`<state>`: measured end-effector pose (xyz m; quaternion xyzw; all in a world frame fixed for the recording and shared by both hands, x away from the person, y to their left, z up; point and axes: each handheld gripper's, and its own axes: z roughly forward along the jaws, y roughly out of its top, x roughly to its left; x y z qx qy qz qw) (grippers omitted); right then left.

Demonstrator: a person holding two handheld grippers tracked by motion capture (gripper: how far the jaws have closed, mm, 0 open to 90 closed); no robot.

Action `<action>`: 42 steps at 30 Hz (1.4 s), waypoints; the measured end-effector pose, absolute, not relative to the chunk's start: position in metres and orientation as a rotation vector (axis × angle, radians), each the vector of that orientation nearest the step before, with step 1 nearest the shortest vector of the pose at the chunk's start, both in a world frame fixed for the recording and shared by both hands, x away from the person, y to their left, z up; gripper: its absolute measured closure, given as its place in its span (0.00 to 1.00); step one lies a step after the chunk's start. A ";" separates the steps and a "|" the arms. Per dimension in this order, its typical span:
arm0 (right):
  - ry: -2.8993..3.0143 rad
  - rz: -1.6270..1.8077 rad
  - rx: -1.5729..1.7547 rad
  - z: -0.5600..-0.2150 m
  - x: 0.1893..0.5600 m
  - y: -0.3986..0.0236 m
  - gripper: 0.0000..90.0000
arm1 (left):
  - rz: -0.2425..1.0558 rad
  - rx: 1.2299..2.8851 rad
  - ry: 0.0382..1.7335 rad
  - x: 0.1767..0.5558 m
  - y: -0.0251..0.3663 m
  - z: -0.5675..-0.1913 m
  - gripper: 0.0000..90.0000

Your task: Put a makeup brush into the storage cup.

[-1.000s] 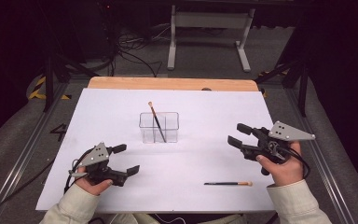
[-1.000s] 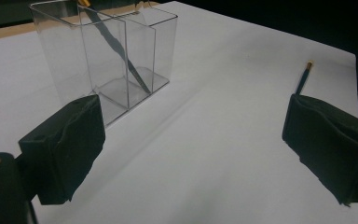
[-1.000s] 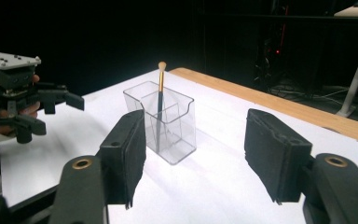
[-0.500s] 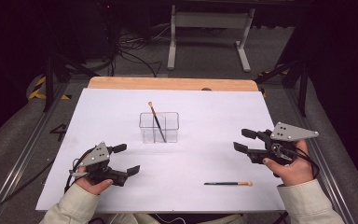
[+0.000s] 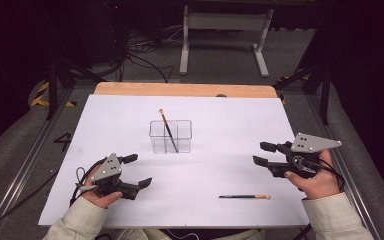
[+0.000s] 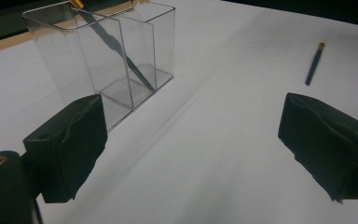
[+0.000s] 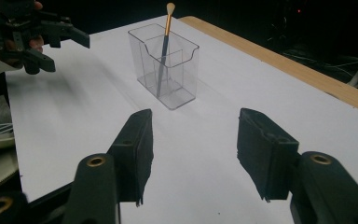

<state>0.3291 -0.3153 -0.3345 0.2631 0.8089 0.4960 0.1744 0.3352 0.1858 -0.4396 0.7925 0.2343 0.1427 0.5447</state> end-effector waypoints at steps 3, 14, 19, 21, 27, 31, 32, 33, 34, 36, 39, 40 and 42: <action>2.330 1.370 0.743 -0.335 0.329 -0.317 0.52 | 0.278 1.906 0.604 0.336 0.186 -0.441 0.06; 2.495 1.192 0.675 -0.337 0.330 -0.313 0.51 | 0.296 1.863 0.613 0.335 0.189 -0.440 0.05; 2.564 1.085 0.619 -0.337 0.332 -0.307 0.51 | 0.304 1.874 0.611 0.334 0.190 -0.440 0.05; 2.572 1.074 0.617 -0.337 0.332 -0.306 0.51 | 0.306 1.877 0.611 0.333 0.190 -0.441 0.04; 2.635 0.978 0.582 -0.339 0.335 -0.301 0.52 | 0.314 1.881 0.617 0.331 0.193 -0.441 0.04; 2.687 0.910 0.559 -0.342 0.336 -0.297 0.53 | 0.312 1.902 0.627 0.328 0.195 -0.441 0.04; 2.697 0.899 0.553 -0.342 0.337 -0.297 0.53 | 0.313 1.902 0.627 0.328 0.195 -0.441 0.04; 2.709 0.882 0.546 -0.343 0.337 -0.296 0.53 | 0.309 1.904 0.629 0.327 0.195 -0.441 0.04; 2.738 0.846 0.530 -0.345 0.338 -0.294 0.54 | 0.316 1.908 0.630 0.327 0.196 -0.441 0.04; 2.747 0.837 0.525 -0.346 0.339 -0.293 0.54 | 0.316 1.908 0.630 0.327 0.196 -0.441 0.05; 2.782 0.799 0.509 -0.349 0.341 -0.289 0.55 | 0.317 1.909 0.630 0.326 0.197 -0.441 0.05; 2.799 0.785 0.507 -0.351 0.342 -0.288 0.55 | 0.313 1.905 0.630 0.326 0.197 -0.441 0.05; 2.806 0.769 0.499 -0.353 0.342 -0.286 0.55 | 0.304 1.899 0.631 0.325 0.197 -0.440 0.05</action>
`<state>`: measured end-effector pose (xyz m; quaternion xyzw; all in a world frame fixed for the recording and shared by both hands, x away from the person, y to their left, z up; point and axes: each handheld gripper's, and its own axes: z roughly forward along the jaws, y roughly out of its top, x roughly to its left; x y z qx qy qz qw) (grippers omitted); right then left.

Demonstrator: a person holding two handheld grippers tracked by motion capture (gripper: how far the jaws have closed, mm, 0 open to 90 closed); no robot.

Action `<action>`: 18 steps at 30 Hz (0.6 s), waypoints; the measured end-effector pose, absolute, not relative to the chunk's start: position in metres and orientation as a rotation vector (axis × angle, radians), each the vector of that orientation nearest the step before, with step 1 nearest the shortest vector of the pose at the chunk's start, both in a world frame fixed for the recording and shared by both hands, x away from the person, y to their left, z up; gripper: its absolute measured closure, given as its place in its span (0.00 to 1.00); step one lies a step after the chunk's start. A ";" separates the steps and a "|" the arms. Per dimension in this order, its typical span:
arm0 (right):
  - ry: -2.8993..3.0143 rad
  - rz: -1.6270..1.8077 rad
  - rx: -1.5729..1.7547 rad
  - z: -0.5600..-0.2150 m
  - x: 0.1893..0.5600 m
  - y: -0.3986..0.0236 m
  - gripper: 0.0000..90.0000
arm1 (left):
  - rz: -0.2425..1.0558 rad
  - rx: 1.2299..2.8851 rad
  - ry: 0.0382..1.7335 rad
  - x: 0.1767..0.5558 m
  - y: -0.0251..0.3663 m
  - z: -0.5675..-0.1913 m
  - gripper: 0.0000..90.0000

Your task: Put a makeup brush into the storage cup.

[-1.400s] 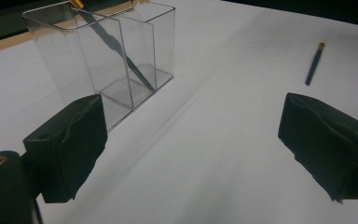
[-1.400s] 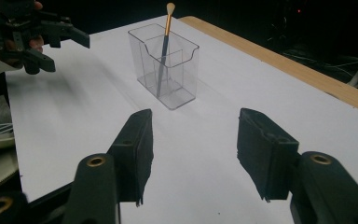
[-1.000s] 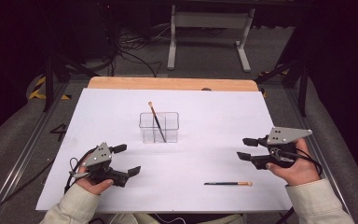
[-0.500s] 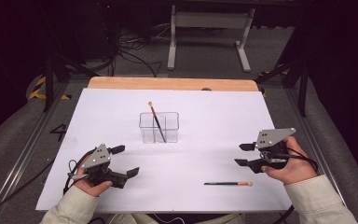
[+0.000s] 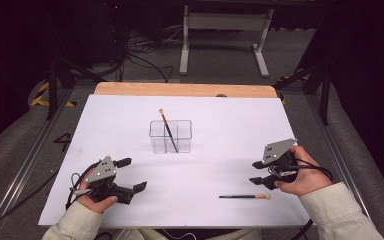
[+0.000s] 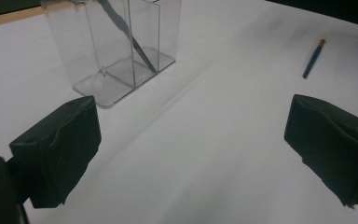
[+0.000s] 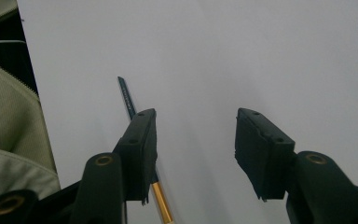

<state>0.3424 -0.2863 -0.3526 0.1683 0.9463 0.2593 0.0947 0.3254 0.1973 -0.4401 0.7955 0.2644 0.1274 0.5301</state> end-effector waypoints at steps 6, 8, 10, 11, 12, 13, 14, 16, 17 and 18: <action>2.852 0.690 0.467 -0.357 0.344 -0.283 0.58 | 0.313 1.893 0.622 0.325 0.197 -0.439 0.05; 2.869 0.658 0.466 -0.358 0.344 -0.283 0.58 | 0.298 1.889 0.624 0.325 0.197 -0.439 0.06; 2.883 0.636 0.458 -0.360 0.345 -0.283 0.59 | 0.277 1.883 0.623 0.325 0.196 -0.439 0.06; 2.890 0.631 0.453 -0.360 0.345 -0.283 0.59 | 0.271 1.884 0.619 0.325 0.195 -0.439 0.06; 2.890 0.631 0.453 -0.360 0.345 -0.283 0.59 | 0.271 1.884 0.619 0.325 0.195 -0.439 0.06; 2.894 0.627 0.450 -0.361 0.345 -0.283 0.59 | 0.272 1.881 0.618 0.325 0.195 -0.438 0.06; 2.905 0.614 0.449 -0.362 0.346 -0.283 0.59 | 0.272 1.878 0.616 0.325 0.195 -0.438 0.06; 2.912 0.594 0.444 -0.365 0.346 -0.283 0.60 | 0.280 1.874 0.611 0.325 0.196 -0.438 0.07; 2.919 0.577 0.447 -0.366 0.346 -0.283 0.60 | 0.278 1.871 0.607 0.325 0.196 -0.438 0.08; 2.919 0.577 0.447 -0.366 0.346 -0.283 0.60 | 0.273 1.866 0.600 0.325 0.196 -0.437 0.08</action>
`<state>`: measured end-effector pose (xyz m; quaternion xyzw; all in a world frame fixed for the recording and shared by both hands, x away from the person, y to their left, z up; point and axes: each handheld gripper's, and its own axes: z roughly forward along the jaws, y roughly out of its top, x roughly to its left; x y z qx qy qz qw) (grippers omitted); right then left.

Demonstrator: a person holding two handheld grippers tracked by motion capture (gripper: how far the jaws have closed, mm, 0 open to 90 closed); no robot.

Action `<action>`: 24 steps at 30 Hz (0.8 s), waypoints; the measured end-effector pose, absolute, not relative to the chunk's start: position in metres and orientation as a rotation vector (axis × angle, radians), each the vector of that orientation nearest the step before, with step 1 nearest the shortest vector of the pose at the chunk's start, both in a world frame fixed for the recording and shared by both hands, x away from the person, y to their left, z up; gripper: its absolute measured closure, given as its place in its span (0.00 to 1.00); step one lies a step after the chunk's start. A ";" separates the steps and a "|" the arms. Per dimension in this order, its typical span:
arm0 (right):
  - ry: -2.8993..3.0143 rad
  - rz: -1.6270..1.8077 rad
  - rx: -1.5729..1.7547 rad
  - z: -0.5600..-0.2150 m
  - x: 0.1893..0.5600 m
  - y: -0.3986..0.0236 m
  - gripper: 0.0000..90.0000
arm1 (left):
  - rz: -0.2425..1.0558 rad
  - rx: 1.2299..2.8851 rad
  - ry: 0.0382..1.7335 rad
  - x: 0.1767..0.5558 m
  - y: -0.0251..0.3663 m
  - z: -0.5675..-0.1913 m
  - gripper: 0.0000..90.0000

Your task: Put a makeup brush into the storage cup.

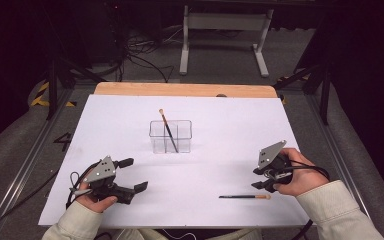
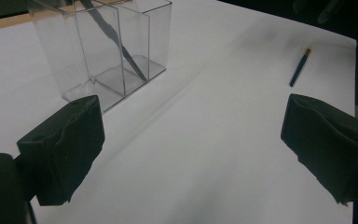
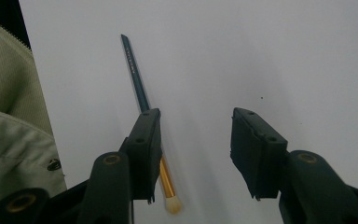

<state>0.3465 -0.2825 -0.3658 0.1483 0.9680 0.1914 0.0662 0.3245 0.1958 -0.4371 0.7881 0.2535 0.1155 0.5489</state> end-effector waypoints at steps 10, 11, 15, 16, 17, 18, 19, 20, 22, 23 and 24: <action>2.955 0.510 0.432 -0.374 0.347 -0.280 0.61 | 0.281 1.862 0.617 0.325 0.198 -0.438 0.09; 2.959 0.501 0.429 -0.376 0.347 -0.280 0.61 | 0.286 1.862 0.617 0.326 0.198 -0.438 0.08; 2.985 0.462 0.421 -0.380 0.347 -0.279 0.62 | 0.314 1.863 0.627 0.326 0.198 -0.438 0.04; 2.985 0.462 0.421 -0.380 0.347 -0.279 0.62 | 0.318 1.862 0.629 0.327 0.199 -0.438 0.04; 2.994 0.447 0.421 -0.381 0.346 -0.278 0.63 | 0.319 1.859 0.633 0.327 0.198 -0.438 0.04; 3.001 0.435 0.424 -0.382 0.345 -0.278 0.63 | 0.319 1.856 0.634 0.327 0.198 -0.438 0.04; 3.007 0.424 0.412 -0.383 0.346 -0.278 0.63 | 0.316 1.856 0.629 0.327 0.197 -0.439 0.04; 3.013 0.417 0.409 -0.383 0.345 -0.277 0.64 | 0.321 1.858 0.628 0.326 0.197 -0.439 0.04; 3.021 0.404 0.395 -0.385 0.345 -0.276 0.64 | 0.318 1.862 0.626 0.326 0.196 -0.439 0.05; 3.021 0.404 0.395 -0.385 0.345 -0.276 0.64 | 0.318 1.862 0.626 0.326 0.196 -0.439 0.05; 3.023 0.396 0.396 -0.385 0.344 -0.275 0.65 | 0.318 1.863 0.623 0.326 0.197 -0.439 0.05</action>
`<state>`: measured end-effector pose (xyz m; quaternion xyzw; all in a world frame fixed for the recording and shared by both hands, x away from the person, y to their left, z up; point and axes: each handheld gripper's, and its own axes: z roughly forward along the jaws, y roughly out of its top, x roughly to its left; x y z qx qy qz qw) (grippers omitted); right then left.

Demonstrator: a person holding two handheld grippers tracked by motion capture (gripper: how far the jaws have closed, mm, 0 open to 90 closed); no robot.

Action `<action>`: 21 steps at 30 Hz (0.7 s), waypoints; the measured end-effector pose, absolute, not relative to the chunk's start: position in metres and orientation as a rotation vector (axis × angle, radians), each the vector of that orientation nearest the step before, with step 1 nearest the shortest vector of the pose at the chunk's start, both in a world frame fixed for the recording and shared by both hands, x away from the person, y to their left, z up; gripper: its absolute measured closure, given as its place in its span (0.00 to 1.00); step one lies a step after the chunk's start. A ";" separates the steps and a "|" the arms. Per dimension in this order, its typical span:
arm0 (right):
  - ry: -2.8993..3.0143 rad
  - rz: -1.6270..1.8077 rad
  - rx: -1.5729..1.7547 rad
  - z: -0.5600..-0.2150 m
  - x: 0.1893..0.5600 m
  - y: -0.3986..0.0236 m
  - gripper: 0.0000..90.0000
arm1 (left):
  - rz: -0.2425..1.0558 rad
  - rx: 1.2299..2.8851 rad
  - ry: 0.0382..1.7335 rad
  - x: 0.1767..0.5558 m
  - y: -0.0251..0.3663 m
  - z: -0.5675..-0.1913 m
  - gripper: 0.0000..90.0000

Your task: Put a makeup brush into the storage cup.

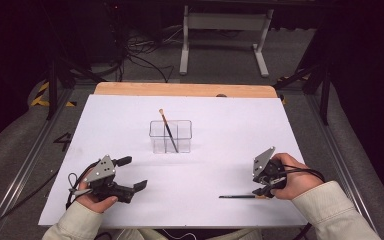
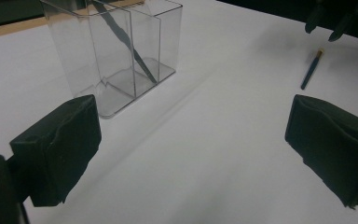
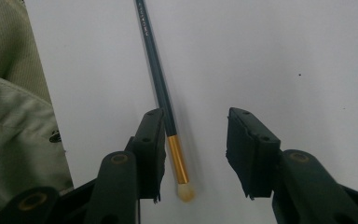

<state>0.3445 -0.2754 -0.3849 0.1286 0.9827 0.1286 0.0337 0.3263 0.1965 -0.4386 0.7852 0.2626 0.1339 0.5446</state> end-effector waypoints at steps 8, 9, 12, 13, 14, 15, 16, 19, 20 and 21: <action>3.061 0.332 0.378 -0.392 0.343 -0.272 0.68 | 0.308 1.879 0.619 0.326 0.196 -0.439 0.06; 3.071 0.325 0.380 -0.393 0.343 -0.271 0.69 | 0.288 1.894 0.642 0.326 0.197 -0.439 0.07; 3.080 0.322 0.377 -0.394 0.342 -0.271 0.70 | 0.279 1.909 0.646 0.327 0.197 -0.440 0.08; 3.087 0.304 0.371 -0.396 0.342 -0.271 0.71 | 0.280 1.912 0.648 0.327 0.197 -0.440 0.08; 3.087 0.304 0.371 -0.396 0.342 -0.271 0.71 | 0.281 1.912 0.648 0.327 0.197 -0.440 0.08; 3.095 0.296 0.370 -0.396 0.342 -0.270 0.71 | 0.278 1.911 0.646 0.327 0.197 -0.440 0.08; 3.094 0.291 0.367 -0.397 0.342 -0.270 0.72 | 0.280 1.912 0.649 0.327 0.197 -0.440 0.08; 3.102 0.265 0.359 -0.399 0.342 -0.270 0.72 | 0.277 1.913 0.645 0.327 0.196 -0.441 0.08; 3.108 0.256 0.358 -0.399 0.342 -0.270 0.73 | 0.277 1.913 0.645 0.327 0.196 -0.441 0.08; 3.107 0.247 0.346 -0.400 0.342 -0.269 0.73 | 0.277 1.913 0.644 0.327 0.196 -0.441 0.08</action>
